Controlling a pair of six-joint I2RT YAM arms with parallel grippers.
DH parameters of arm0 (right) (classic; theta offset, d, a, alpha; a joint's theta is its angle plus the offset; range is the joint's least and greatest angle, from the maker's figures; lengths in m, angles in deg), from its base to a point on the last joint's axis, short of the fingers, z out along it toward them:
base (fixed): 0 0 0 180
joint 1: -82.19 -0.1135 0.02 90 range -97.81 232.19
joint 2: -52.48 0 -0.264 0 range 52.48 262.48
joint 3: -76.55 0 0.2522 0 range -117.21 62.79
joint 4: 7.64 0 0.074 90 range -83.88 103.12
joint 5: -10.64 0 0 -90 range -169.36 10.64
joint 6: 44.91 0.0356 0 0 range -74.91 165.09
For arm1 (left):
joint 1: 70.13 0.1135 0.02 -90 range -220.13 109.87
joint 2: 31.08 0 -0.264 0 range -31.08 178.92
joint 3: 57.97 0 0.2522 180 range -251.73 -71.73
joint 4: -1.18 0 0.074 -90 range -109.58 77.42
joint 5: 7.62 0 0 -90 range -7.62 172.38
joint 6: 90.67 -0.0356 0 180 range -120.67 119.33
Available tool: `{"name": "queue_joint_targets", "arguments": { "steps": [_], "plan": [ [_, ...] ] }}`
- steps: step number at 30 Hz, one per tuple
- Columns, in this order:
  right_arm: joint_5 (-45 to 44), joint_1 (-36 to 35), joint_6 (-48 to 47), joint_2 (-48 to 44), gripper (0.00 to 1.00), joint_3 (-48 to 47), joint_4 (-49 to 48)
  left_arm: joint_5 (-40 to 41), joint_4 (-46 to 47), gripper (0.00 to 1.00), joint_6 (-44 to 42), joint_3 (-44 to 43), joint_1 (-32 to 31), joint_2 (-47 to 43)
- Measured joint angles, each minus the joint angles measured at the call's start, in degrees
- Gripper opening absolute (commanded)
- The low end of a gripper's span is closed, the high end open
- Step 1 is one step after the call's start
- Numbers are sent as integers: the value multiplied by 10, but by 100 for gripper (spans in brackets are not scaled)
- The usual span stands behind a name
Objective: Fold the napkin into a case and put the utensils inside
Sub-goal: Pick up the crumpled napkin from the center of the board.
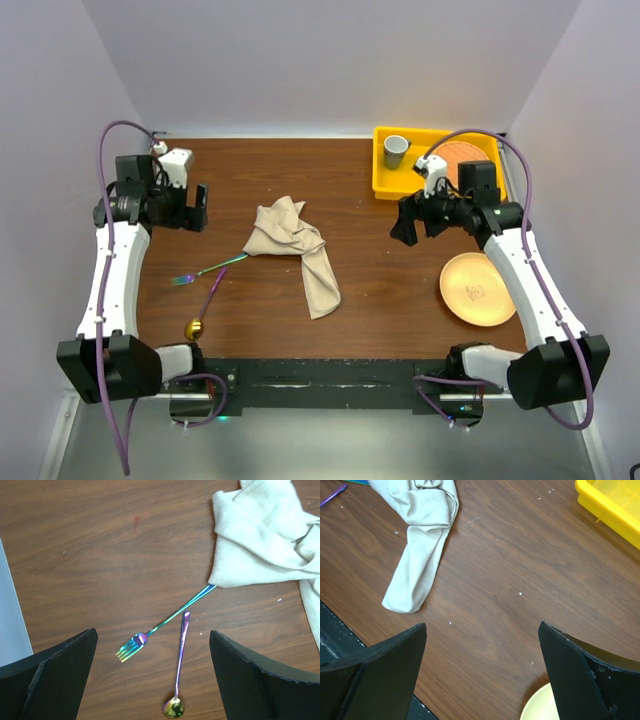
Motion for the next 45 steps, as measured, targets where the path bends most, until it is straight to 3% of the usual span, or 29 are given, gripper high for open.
{"name": "queue_joint_targets", "arguments": {
  "steps": [5,14,19,26,32,35,36,38,45],
  "plan": [
    [14,0,3,30,98,0,0,-37,7,100,-42,-40,-28,30],
    [24,0,12,50,98,18,0,-65,28,100,-104,-15,-188,63],
    [24,0,18,55,98,36,0,-55,48,91,-105,10,-286,113],
    [23,0,25,60,98,40,0,-29,87,86,-107,12,-374,193],
    [18,0,24,59,98,40,9,0,133,66,-131,12,-404,248],
    [10,0,23,55,98,40,13,26,151,41,-150,11,-405,286],
    [8,0,23,52,98,41,14,35,153,19,-156,10,-405,298],
    [7,0,22,47,98,44,14,49,153,0,-165,5,-405,316],
    [5,0,22,43,98,49,18,31,108,0,-169,-120,-404,325]
  ]
}}
